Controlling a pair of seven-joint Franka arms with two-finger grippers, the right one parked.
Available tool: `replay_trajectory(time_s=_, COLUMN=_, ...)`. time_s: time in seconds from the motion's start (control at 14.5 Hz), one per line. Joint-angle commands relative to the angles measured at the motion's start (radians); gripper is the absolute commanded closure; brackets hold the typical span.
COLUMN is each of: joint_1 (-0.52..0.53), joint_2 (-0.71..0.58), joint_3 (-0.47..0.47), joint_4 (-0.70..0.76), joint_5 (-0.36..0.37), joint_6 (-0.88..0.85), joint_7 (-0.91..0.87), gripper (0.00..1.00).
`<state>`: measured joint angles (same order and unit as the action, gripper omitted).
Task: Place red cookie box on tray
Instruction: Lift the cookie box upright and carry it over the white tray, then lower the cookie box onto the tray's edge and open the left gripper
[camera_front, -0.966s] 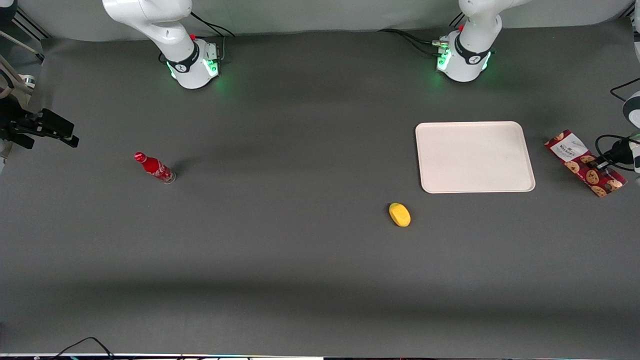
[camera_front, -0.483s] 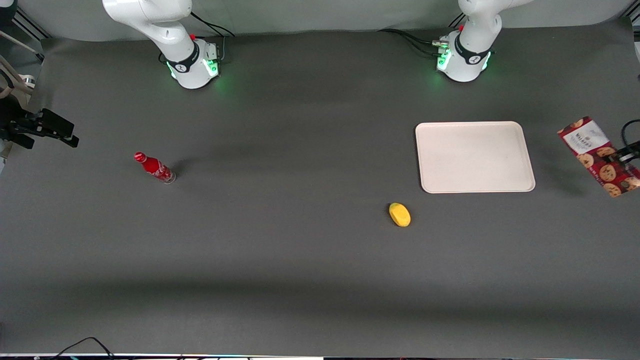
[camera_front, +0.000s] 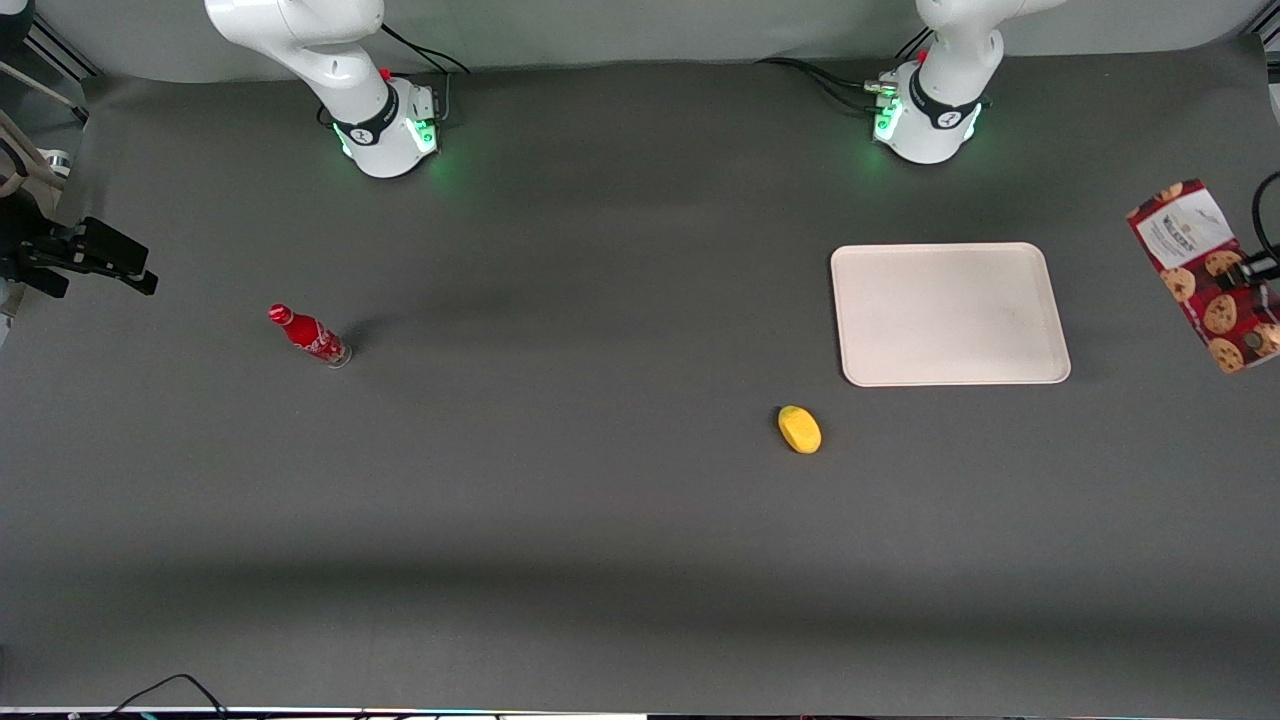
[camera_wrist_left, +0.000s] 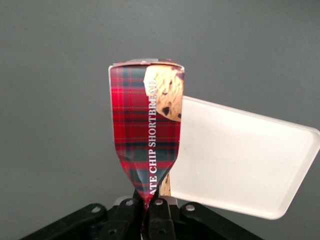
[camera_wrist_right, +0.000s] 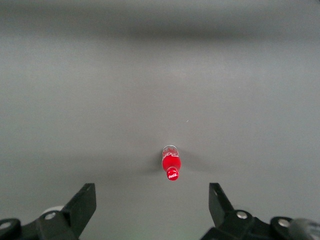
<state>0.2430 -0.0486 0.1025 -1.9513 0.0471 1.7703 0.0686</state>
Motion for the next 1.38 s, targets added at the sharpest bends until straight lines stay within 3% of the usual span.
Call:
replay_trajectory(time_s=0.0, joint_1=-0.004, joint_2=-0.138, joint_3=-0.081, joint_4=-0.211, joint_5=0.069, joint_6=0.062, joint_7=-0.032, gripper=1.0)
replay_trajectory(time_s=0.28, joint_1=-0.002, joint_2=-0.182, joint_3=-0.095, joint_4=-0.483, joint_5=0.071, joint_6=0.304, joint_7=-0.036, gripper=1.0)
replay_trajectory(time_s=0.48, joint_1=0.001, joint_2=-0.137, joint_3=-0.095, joint_4=-0.595, joint_5=0.071, joint_6=0.478, joint_7=-0.023, gripper=1.0)
replay_trajectory(time_s=0.97, joint_1=-0.001, joint_2=0.058, joint_3=-0.095, joint_4=-0.627, joint_5=0.119, joint_6=0.699, joint_7=0.008, gripper=1.0)
replay_trajectory(time_s=1.31, joint_1=-0.001, joint_2=0.084, joint_3=-0.095, joint_4=-0.621, joint_5=0.119, joint_6=0.722, joint_7=0.06, gripper=1.0)
